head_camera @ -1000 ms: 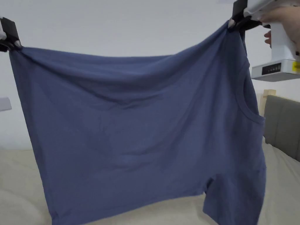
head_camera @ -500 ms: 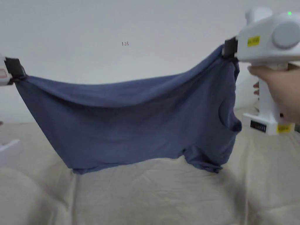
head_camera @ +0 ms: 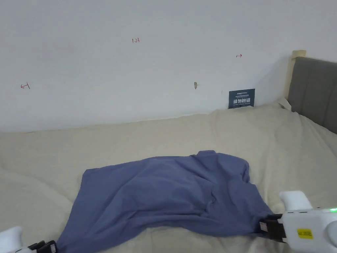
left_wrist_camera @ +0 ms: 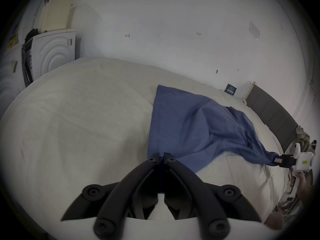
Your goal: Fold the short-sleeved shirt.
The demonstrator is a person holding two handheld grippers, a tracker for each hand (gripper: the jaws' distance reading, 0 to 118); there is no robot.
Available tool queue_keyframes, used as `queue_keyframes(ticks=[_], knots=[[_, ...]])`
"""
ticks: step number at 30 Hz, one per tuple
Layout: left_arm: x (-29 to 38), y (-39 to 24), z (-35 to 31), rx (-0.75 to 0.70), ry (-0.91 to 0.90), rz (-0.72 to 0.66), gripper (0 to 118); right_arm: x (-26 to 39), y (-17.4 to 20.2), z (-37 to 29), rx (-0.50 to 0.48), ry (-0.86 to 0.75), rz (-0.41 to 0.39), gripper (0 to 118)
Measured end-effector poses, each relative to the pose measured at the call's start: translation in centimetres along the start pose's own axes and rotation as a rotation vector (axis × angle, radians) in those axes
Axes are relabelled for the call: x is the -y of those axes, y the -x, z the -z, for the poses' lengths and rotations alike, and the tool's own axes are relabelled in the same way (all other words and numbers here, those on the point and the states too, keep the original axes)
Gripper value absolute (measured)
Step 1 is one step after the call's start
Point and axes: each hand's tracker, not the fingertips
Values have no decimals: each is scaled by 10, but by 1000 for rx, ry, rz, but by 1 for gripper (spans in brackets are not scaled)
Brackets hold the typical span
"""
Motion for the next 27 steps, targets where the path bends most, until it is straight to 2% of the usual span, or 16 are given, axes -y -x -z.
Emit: queue_keyframes(ticks=[4,10,12,14,17,19,20,24,25,26,27], knots=[[-5,20,-46,38,-20,0,3,0,-3,-80,-89,-68,-44,0],[-1,18,-114,97,43,126,3,28,-11,-151,-133,-17,-60,0],[14,-9,-135,105,105,155,3,43,-25,-150,-119,32,-54,0],[28,-12,-143,108,132,178,3,56,-34,-149,-108,68,-49,0],[55,-14,-141,76,198,264,3,75,-46,-131,-98,207,-31,0],[71,-13,-134,51,238,288,3,87,-50,-114,-69,248,-52,0],[77,17,-114,46,251,286,3,92,-51,-107,-53,268,-69,0],[84,24,-104,10,264,290,5,101,-45,-87,-16,293,-98,2],[83,26,-103,8,266,284,13,102,-44,-85,-15,297,-99,11],[82,28,-103,10,265,274,33,103,-42,-84,3,299,-108,34],[81,28,-105,8,261,264,64,103,-42,-82,47,311,-139,69]])
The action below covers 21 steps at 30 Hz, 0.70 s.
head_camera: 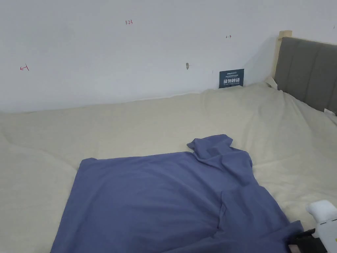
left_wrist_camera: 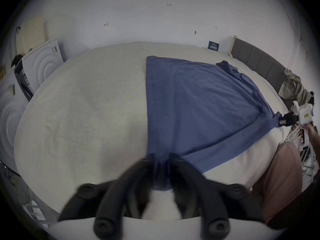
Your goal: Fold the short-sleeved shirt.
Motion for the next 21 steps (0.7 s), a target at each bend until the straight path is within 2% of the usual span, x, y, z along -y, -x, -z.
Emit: queue_keyframes(ticks=[1,2,4,5,9,11,12,13,14,15,16,21], knots=[[0,5,-5,-4,-9,-3,107,0,1,0,46,26,-6,103],[-2,6,-9,2,-14,-10,118,1,2,-1,96,42,-13,107],[-3,4,-23,27,-63,-50,116,8,1,-18,88,-48,-23,107],[-8,-1,-30,68,-101,-35,116,8,3,-27,73,-66,-5,107],[-16,-18,-56,71,-109,-45,116,7,22,-68,15,-193,108,107],[-19,-30,-72,104,-163,-59,115,12,39,-88,-54,-313,120,107],[-19,-35,-80,105,-218,-71,111,12,49,-97,-89,-380,117,106],[-18,-53,-94,102,-271,-86,94,15,57,-104,-114,-437,131,98],[-18,-58,-101,110,-297,-95,66,16,64,-109,-113,-457,150,82],[-17,-65,-107,101,-320,-110,33,17,71,-114,-102,-486,162,52],[-17,-71,-111,82,-341,-118,4,18,80,-116,-105,-500,168,0],[-19,-71,-127,50,-346,-50,4,16,91,-124,-167,-564,172,0]])
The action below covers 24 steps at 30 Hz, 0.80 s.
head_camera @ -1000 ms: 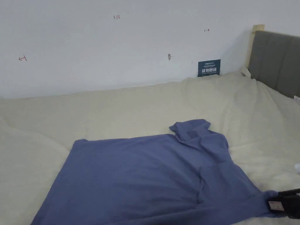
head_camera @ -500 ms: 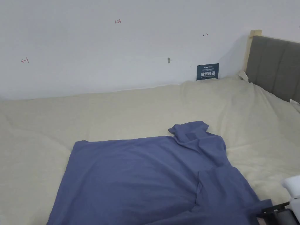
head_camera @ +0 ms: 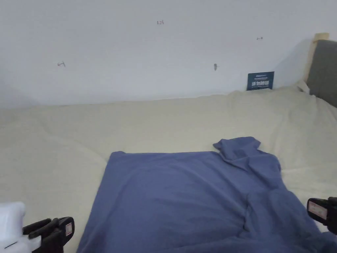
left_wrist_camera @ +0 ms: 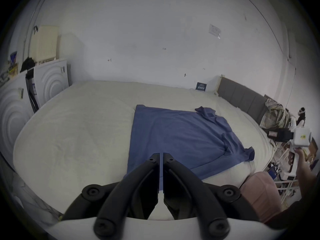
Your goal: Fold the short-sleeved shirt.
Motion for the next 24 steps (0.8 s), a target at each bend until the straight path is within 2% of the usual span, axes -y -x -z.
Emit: queue_keyframes(ticks=[2,3,5,6,8,9,12,13,22,23,24], knots=[[-15,10,15,-15,164,-6,4,-3,2,1,-11,4,8,0],[-20,20,29,-6,334,-37,4,-7,-4,4,-15,7,15,0],[-16,39,57,26,546,-42,4,-6,-4,7,-12,11,15,0],[-9,45,70,59,581,-11,4,-4,-4,9,-14,17,11,0],[0,43,85,-35,638,9,5,-4,-2,12,-17,28,7,0],[5,49,94,-56,664,21,12,-1,-2,14,-19,36,5,0],[17,74,119,-60,673,-19,100,4,-5,22,-23,72,10,0],[22,77,125,-53,700,-38,118,6,-5,23,-24,75,12,0],[44,73,158,-58,722,-24,116,8,-3,40,-27,110,21,0],[44,69,158,-62,716,-9,110,9,-7,42,-24,114,20,0],[45,72,159,-58,711,6,95,9,-8,44,-23,120,16,0]])
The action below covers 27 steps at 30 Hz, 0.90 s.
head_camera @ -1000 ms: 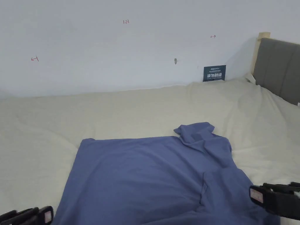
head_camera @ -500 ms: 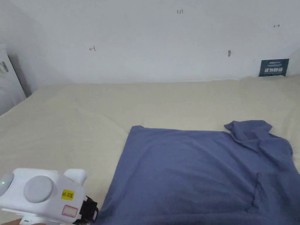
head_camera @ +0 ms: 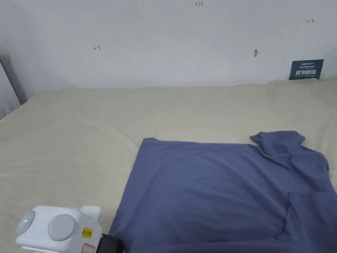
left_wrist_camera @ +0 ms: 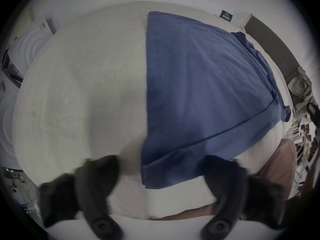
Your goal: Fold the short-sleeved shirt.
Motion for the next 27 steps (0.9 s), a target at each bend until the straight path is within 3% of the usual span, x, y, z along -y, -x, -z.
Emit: queue_keyframes(ticks=[1,2,3,6,9,13,14,15,16,17,20,25,27], knots=[[1,-3,0,-6,2,7,74,0,0,1,2,4,-5,0],[4,-7,-2,-94,-8,47,69,0,0,3,8,8,-14,0],[7,-10,-6,-87,-22,73,62,0,3,4,14,11,-21,0],[12,-14,-16,26,-65,18,8,-2,0,4,24,-3,-20,0],[11,-1,-17,121,-105,-76,8,-9,-10,0,42,-35,-4,0],[14,-16,-26,31,-122,25,8,-21,-40,2,107,21,5,3],[15,-19,-27,33,-125,29,8,-23,-48,2,119,28,10,21],[15,-20,-29,40,-129,29,8,-25,-54,1,113,25,36,50],[16,-17,-28,52,-133,30,8,-27,-63,3,114,56,72,93],[17,-18,-29,64,-140,27,8,-28,-73,9,122,124,114,109],[15,-20,-28,73,-150,29,8,-20,-94,20,147,244,178,109],[17,-29,-25,53,-141,52,8,9,-122,56,275,380,116,109],[17,-28,-23,51,-131,55,8,16,-121,64,260,381,126,109]])
